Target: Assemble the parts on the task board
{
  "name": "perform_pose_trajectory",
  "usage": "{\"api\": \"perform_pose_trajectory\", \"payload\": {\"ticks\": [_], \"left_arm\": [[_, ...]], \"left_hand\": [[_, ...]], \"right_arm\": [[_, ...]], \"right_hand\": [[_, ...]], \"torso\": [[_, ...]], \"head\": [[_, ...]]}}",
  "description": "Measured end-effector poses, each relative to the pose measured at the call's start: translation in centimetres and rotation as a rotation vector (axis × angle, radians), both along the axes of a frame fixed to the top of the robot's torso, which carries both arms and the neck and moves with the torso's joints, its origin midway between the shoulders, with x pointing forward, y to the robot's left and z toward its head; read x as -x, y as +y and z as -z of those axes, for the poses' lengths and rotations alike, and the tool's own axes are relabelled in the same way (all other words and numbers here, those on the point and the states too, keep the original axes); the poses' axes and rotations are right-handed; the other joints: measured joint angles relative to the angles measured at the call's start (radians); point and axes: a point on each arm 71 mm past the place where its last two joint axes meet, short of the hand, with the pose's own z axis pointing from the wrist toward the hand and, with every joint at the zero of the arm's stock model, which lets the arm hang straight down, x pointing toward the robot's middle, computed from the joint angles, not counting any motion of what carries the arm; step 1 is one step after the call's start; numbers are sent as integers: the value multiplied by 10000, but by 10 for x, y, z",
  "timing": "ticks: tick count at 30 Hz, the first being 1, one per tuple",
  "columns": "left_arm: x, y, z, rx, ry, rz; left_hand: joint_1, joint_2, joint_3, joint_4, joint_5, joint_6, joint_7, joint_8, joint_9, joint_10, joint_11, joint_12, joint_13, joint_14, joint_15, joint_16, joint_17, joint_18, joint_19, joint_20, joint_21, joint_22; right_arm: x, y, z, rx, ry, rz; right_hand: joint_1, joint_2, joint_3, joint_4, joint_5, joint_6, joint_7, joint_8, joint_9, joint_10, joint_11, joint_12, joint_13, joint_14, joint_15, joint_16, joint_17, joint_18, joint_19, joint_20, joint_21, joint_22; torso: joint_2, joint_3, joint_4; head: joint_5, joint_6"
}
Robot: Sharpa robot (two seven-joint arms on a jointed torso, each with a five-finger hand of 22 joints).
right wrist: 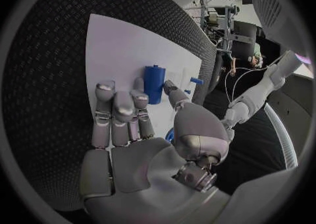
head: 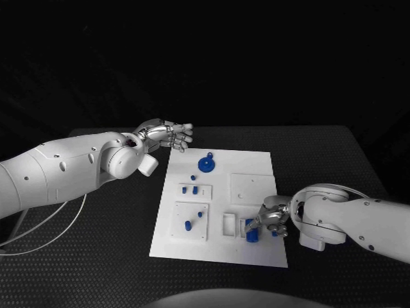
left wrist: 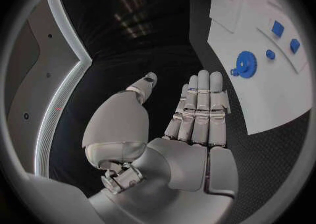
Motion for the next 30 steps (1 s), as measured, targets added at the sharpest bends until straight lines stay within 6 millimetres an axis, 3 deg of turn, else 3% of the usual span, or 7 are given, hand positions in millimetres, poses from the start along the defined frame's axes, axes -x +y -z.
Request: {"api": "perform_pose_trajectory", "payload": {"ticks": [7,13,23,25,27,28,30], "left_arm": [[1,0,0,-25,32,35],[1,-1,0,-70,45,66],[2,-1,0,-151,65,121],[2,-1,0,-165,69,121],[2,-1,1,-176,74,122],[2,0,1,-184,76,122],[2,0,1,-196,79,123]], "left_hand": [[0,0,0,0,0,0,0,0,1,0,0,0,0,0,0,0,9,0,0,1,0,0],[0,0,-27,27,0,1,0,0,1,0,0,0,0,0,0,0,8,0,0,1,0,-2],[0,0,0,55,0,0,0,0,8,0,0,0,0,0,0,0,19,0,1,2,36,-4],[0,0,0,55,0,0,0,0,9,0,0,0,0,0,-1,1,21,1,0,2,39,-1],[0,0,1,55,0,0,0,0,9,0,0,0,0,1,0,1,21,1,0,2,39,3],[0,0,1,55,0,0,0,0,9,1,0,0,0,0,0,1,21,0,0,2,39,4],[0,0,1,55,0,0,0,0,9,0,0,0,0,0,0,1,21,0,0,2,39,4]], "right_arm": [[0,2,0,139,-138,-117],[-1,5,0,273,-250,-154],[-1,8,0,468,-391,-126],[-1,9,0,483,-425,-109],[0,9,0,477,-454,-93],[0,9,0,466,-467,-79],[1,8,0,449,-483,-54]], "right_hand": [[23,-101,144,-158,119,6,-24,40,1,30,1,-46,51,14,15,0,7,-4,-1,1,1,0],[-61,-413,168,-252,15,46,-61,193,0,70,29,-105,90,31,31,0,16,-55,-2,3,2,0],[140,-410,411,-541,-470,271,-131,196,0,177,-38,-156,166,94,10,-1,39,-88,-17,19,42,0],[520,-447,918,-474,-904,363,-112,196,-2,212,-69,-221,189,127,4,-1,39,-89,3,38,82,0],[961,-848,2045,-92,-1569,429,-98,195,-74,280,-107,-262,212,164,-23,-1,39,-91,59,95,82,0],[1127,-1015,2535,99,-1608,479,-93,194,-81,280,-106,-298,232,178,-12,-1,39,-90,94,129,82,0],[1175,-1063,2771,330,-1634,492,-108,191,-88,280,-106,-299,261,178,-11,-1,40,-89,109,146,121,0]], "torso": [[2,-1,0],[4,-7,-2],[8,-8,-1],[8,-8,-2],[8,-8,-3],[8,-8,-3],[8,-8,-3]], "head": [[-12,-31],[-14,-57],[-8,-93],[-8,-95],[-8,-96],[-8,-97],[-9,-100]]}}
